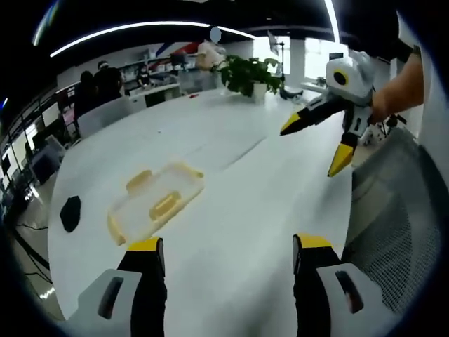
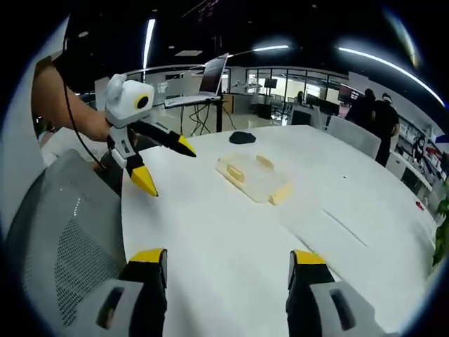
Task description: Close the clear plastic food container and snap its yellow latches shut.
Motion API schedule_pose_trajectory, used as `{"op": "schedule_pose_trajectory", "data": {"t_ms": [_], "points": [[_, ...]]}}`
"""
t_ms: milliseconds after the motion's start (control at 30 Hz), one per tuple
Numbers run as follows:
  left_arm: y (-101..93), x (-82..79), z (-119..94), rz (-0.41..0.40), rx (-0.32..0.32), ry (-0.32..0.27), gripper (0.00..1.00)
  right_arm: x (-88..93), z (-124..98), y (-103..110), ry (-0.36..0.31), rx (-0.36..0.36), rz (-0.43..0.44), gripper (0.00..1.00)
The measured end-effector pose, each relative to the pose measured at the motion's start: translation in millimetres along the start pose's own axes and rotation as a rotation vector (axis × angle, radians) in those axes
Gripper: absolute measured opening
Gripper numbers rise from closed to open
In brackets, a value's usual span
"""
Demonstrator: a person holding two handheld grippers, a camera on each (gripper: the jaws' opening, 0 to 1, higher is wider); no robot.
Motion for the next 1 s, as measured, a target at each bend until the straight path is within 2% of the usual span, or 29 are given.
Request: {"op": "schedule_pose_trajectory", "data": {"t_ms": [533,1000], "points": [[29.3,-4.3,11,0.047,0.004,0.026,0.70,-15.2,23,-22,0.016,-0.036,-0.056,0.69],[61.6,1.1,15,0.097,0.014,0.065,0.68,-30.3,45,-44,0.041,-0.074,-0.146,0.66]]}}
Point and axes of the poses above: the point that each gripper's makers call its tool centre point, and the gripper's own axes: z roughly forward along the fingers, y roughly to its left, x roughly out of its underside, the point moved 8 cm from there along -z, roughly backward along the fingers, and after that the axes turned 9 degrees about y, right-handed, at the moved point
